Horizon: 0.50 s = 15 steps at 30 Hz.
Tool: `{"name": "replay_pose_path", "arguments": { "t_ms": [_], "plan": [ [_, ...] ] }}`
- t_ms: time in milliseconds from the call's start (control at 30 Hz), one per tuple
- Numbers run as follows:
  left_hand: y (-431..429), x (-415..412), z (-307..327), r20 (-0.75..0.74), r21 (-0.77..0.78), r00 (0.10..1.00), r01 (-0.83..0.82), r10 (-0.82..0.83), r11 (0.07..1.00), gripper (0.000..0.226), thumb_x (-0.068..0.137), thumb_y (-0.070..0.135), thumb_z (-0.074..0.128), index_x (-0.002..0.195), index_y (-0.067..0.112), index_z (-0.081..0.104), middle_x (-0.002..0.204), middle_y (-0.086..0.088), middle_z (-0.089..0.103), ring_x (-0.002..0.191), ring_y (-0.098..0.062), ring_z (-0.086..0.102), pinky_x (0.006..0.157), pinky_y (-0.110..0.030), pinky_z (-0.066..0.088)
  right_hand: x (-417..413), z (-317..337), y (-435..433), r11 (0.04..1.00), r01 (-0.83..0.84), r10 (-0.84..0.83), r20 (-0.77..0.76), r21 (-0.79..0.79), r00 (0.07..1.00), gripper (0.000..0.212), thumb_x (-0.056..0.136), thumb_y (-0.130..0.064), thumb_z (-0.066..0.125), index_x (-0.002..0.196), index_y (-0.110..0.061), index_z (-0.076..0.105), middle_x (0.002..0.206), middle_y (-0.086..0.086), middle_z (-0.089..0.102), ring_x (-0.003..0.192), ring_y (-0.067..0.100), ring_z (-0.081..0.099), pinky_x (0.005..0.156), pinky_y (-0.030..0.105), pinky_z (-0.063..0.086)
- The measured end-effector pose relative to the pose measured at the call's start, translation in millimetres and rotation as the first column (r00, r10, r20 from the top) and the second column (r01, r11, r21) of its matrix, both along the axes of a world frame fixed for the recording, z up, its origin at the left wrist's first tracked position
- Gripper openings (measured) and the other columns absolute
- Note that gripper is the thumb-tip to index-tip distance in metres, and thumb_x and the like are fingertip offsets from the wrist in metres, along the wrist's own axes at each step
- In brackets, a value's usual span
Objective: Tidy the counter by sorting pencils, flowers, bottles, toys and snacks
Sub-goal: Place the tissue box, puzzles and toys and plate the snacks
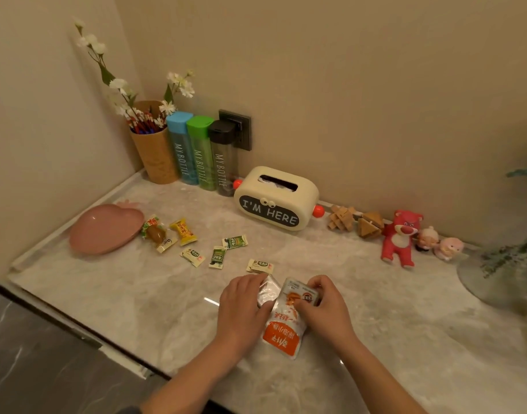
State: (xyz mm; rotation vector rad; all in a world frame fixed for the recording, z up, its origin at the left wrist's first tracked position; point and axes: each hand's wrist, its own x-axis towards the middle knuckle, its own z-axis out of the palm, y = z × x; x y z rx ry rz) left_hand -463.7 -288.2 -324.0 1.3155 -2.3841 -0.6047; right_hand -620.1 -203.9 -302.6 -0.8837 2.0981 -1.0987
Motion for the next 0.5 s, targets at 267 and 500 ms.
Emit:
{"name": "replay_pose_path", "arguments": {
  "t_ms": [267,500],
  "plan": [
    [-2,-7,15,-0.105,0.184,0.994,0.034,-0.015,0.982,0.044,0.094,0.036,0.054,0.136,0.034,0.043,0.133,0.009,0.054,0.112,-0.011,0.058,0.089,-0.025,0.047,6,-1,-17,0.969,0.208,-0.146,0.368,-0.133,0.918,0.023,0.085,-0.002,0.07,0.1,-0.017,0.061,0.096,0.007,0.075,0.079,0.016,0.074,0.067,0.034,0.061],
    [-52,43,34,-0.291,0.264,0.941,-0.096,0.174,0.96,0.029,0.093,0.027,0.048,0.121,0.033,0.044,0.117,0.01,0.058,0.098,-0.007,0.058,0.074,-0.023,0.046,55,26,-79,0.974,0.125,-0.042,0.396,-0.187,0.917,0.019,0.096,-0.013,0.059,0.102,-0.031,0.056,0.1,-0.004,0.071,0.076,0.011,0.074,0.056,0.022,0.056]
  ]
}}
